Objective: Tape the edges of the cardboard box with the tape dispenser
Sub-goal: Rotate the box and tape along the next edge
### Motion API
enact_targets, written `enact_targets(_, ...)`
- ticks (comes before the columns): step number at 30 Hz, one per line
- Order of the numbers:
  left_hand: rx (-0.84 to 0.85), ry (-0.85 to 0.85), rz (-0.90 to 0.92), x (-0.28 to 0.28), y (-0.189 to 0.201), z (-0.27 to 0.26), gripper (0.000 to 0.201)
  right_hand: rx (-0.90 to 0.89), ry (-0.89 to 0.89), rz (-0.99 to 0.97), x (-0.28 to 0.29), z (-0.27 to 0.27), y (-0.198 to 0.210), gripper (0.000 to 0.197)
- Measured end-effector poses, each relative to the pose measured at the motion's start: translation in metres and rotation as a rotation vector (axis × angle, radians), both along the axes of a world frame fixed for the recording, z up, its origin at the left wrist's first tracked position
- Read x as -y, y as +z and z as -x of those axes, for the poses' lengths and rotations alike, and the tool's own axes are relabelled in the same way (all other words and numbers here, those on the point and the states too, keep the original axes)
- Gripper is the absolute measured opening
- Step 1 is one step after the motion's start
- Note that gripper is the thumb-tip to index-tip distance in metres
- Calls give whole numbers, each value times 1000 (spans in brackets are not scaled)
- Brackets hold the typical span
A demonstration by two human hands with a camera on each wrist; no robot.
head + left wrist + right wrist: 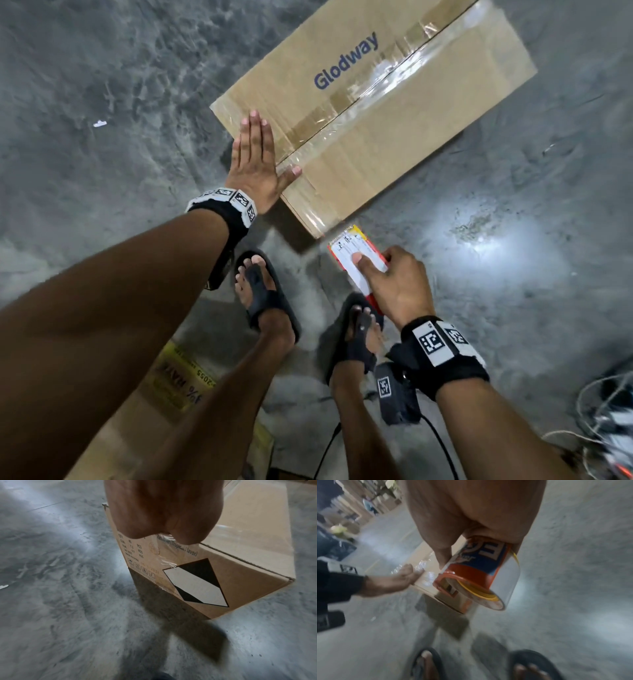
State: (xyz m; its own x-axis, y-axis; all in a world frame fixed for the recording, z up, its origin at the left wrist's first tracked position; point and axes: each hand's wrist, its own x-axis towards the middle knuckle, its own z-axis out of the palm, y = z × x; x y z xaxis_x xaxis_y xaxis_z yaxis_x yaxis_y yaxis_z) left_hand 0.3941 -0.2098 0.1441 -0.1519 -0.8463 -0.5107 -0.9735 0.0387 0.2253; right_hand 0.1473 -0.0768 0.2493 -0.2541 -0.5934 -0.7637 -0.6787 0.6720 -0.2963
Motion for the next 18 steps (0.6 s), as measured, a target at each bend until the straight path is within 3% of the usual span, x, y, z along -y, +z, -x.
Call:
enact_targets(5, 16, 20, -36, 3, 5, -1, 103, -56, 16, -104, -34, 25, 2, 46)
enact_targets(11, 73, 17, -63, 1, 10, 5, 147, -87, 54, -204, 2, 1, -27, 54)
enact_targets(18, 53, 25, 5, -1, 6, 6, 148, -126, 82, -227, 34, -23, -46, 52)
